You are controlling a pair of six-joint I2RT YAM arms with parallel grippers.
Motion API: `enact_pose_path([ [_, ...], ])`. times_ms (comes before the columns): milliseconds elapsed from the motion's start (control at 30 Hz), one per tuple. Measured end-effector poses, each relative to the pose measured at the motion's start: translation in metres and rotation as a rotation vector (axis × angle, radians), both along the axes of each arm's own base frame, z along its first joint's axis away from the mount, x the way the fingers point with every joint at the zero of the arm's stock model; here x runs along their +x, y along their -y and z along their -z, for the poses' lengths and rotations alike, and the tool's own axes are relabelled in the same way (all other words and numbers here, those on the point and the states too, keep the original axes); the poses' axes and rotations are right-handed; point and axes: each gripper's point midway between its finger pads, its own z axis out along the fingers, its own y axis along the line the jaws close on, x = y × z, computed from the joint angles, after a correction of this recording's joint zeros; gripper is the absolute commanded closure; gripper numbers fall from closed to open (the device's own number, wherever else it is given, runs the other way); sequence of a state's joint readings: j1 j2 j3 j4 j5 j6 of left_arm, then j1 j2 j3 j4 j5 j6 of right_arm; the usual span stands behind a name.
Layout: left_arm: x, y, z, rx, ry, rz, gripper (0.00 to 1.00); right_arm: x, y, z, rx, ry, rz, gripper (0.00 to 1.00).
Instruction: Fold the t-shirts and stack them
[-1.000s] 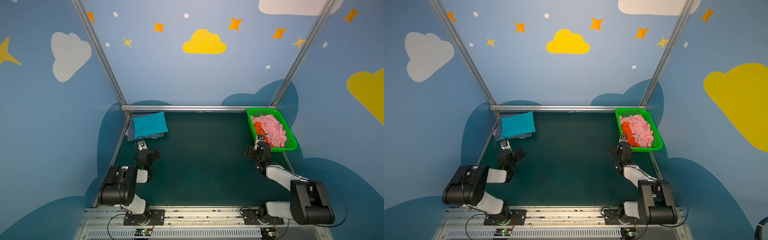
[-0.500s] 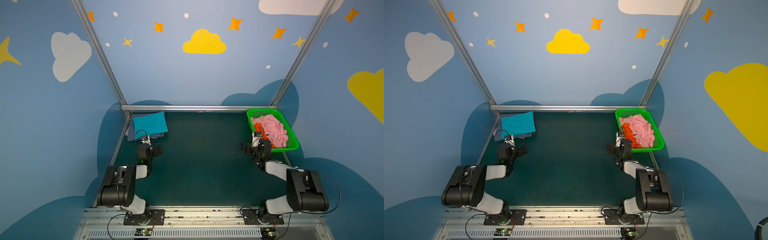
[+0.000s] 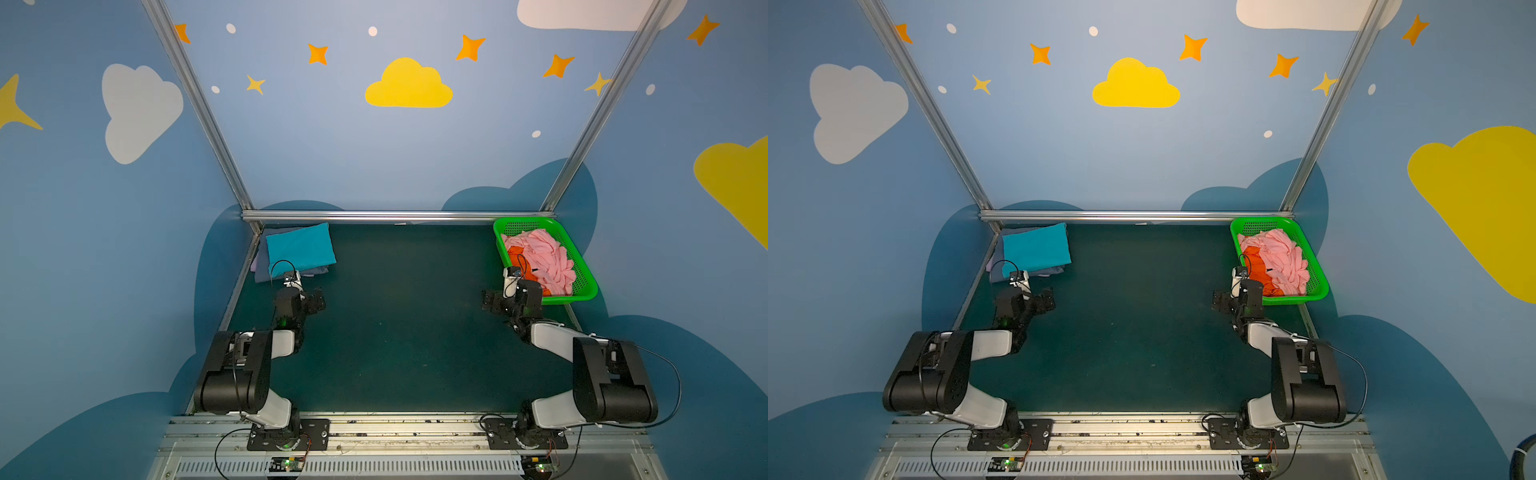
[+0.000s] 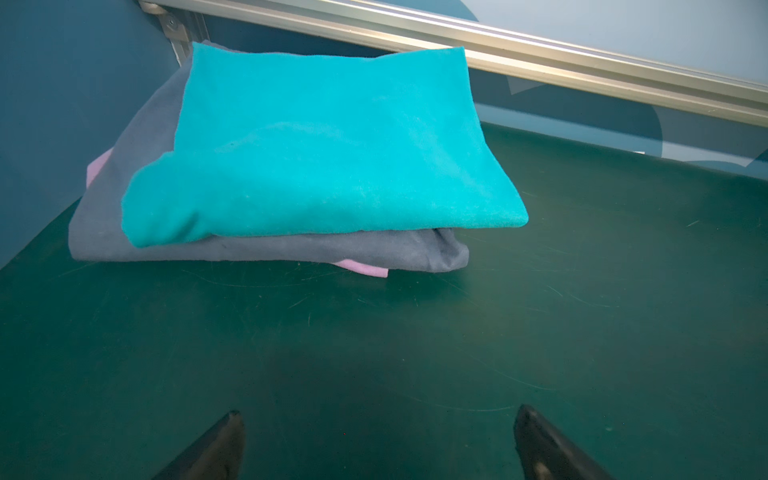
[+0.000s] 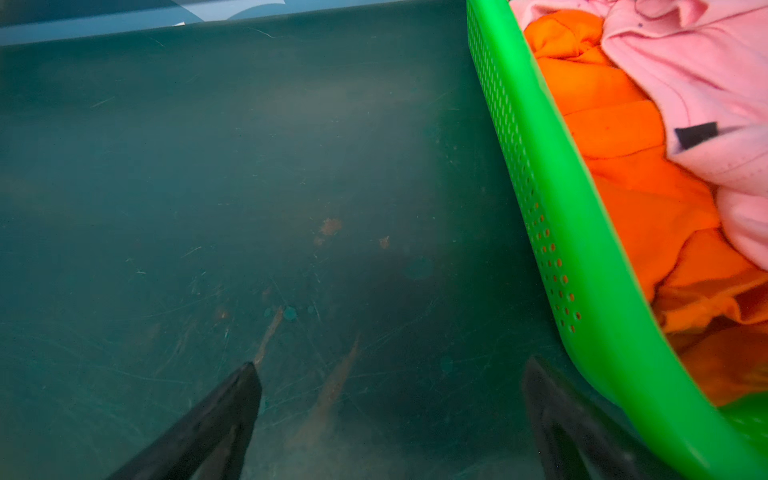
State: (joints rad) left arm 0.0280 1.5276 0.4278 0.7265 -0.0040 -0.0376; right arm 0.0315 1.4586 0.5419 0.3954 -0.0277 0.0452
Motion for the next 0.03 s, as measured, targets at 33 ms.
enact_pose_path([
  [33,-0.0001,0.0,0.0002,0.0,-0.001,0.0,0.0,-0.0001,0.0,0.0001,0.0,0.0,0.0,0.02],
])
